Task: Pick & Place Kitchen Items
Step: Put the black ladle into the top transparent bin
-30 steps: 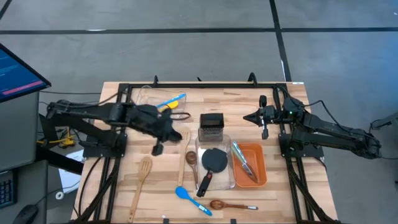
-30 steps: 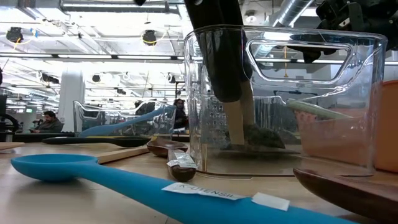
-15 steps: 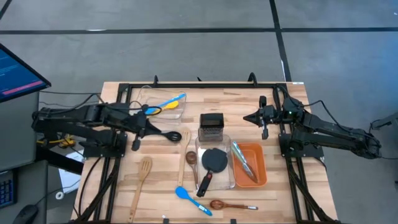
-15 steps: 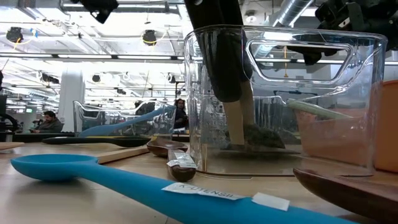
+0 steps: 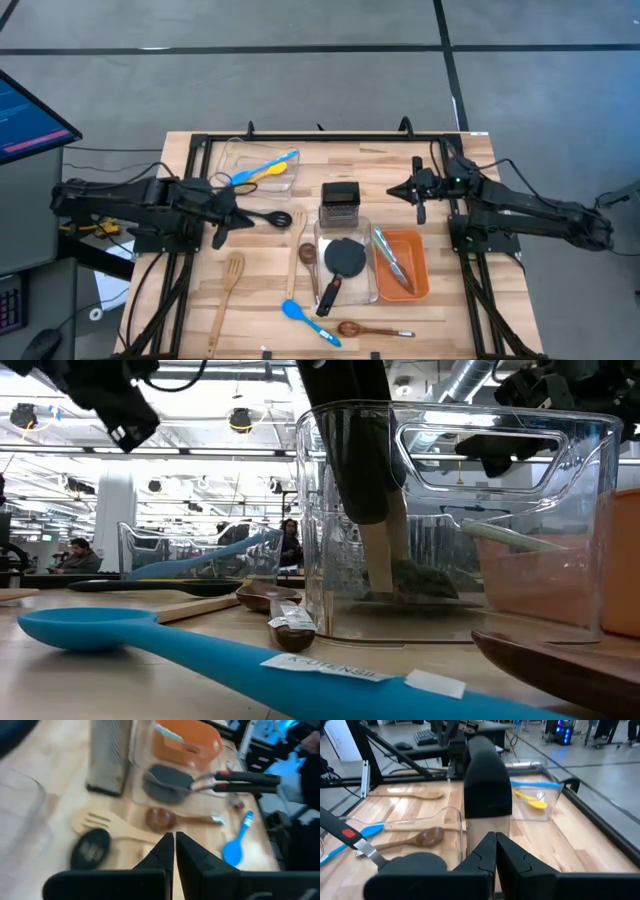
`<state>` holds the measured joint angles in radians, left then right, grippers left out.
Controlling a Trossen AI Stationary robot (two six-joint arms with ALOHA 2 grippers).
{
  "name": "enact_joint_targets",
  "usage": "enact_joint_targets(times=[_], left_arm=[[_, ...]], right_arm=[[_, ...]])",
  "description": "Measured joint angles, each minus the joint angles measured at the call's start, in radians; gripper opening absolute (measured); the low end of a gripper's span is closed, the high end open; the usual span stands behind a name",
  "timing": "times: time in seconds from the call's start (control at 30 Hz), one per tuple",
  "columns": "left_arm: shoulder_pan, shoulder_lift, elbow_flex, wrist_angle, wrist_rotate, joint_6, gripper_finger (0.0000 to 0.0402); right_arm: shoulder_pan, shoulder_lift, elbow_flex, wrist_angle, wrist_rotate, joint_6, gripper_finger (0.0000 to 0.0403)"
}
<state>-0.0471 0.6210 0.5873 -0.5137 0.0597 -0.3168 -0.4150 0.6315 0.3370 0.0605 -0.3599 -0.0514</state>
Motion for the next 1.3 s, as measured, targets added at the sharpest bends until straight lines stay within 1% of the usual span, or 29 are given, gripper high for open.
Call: enact_joint_targets(times=[0.13, 0.4, 0.67, 0.8, 0.93, 1.07, 1.13, 1.3], left_arm=[[0.000, 0.012, -0.031, 0.013, 0.050, -0.053, 0.0002], [0.000, 0.064, -0.065, 0.127, 0.046, -0.061, 0.0002], [0.000, 0.132, -0.065, 0.276, 0.045, 0.022, 0.0002], [0.000, 0.167, -0.065, 0.327, 0.044, 0.024, 0.0002], [0.000, 0.219, -0.065, 0.378, 0.009, 0.027, 0.0002], [0.000, 0.293, -0.065, 0.437, -0.083, 0.100, 0.0002], [0.000, 0.330, -0.065, 0.469, -0.110, 0.127, 0.0002], [0.000, 0.402, -0.065, 0.500, -0.118, 0.160, 0.0002]], right_arm=[[0.000, 0.044, 0.000, 0.024, 0.000, -0.008, 0.0001], [0.000, 0.133, 0.000, 0.175, -0.001, 0.001, 0.0001], [0.002, 0.158, 0.000, 0.230, -0.005, 0.090, 0.0001], [0.002, 0.158, 0.000, 0.255, -0.005, 0.116, 0.0001], [0.002, 0.158, 0.000, 0.269, -0.005, 0.116, 0.0001], [0.002, 0.158, 0.000, 0.268, -0.005, 0.115, 0.0001], [0.002, 0.158, 0.000, 0.269, -0.005, 0.113, 0.0001], [0.002, 0.158, 0.000, 0.268, -0.005, 0.113, 0.0001]])
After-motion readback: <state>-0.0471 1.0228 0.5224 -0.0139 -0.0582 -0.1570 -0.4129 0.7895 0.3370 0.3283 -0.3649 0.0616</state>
